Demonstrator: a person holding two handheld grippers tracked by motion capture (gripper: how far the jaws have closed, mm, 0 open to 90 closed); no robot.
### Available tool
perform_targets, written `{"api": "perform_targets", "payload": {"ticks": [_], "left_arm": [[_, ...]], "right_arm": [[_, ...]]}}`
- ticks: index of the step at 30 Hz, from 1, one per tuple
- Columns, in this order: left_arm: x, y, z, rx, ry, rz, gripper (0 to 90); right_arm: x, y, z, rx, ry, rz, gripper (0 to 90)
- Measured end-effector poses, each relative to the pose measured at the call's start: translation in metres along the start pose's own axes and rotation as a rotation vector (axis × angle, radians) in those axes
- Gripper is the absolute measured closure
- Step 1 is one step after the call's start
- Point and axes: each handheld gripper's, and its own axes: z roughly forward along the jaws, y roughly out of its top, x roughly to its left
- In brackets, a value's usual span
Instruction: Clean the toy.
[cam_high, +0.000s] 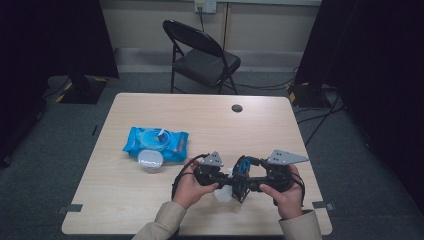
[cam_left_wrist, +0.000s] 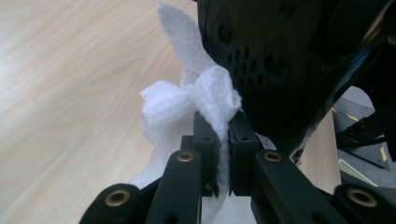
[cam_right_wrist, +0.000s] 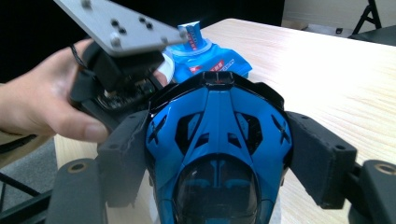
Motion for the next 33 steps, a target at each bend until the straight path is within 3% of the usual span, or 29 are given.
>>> {"api": "perform_targets", "payload": {"ticks": [8,20,25,33], "left_arm": [[-0.003,-0.010,0.006,0.045,-0.007,0.003,84.3],[-0.004,-0.018,0.001,0.060,-0.002,-0.002,84.6],[-0.002,-0.015,-0.011,0.047,0.009,-0.001,84.9],[0.003,0.001,-0.041,-0.022,0.052,-0.001,84.9]], "right_arm": [[-0.001,0.001,-0.002,-0.009,-0.014,0.010,26.6],[-0.004,-0.001,-0.002,-0.011,-0.028,0.017,26.6],[-0.007,-0.003,-0.002,-0.010,-0.036,0.027,26.6],[-0.009,-0.005,-0.003,-0.008,-0.047,0.034,26.6]]}}
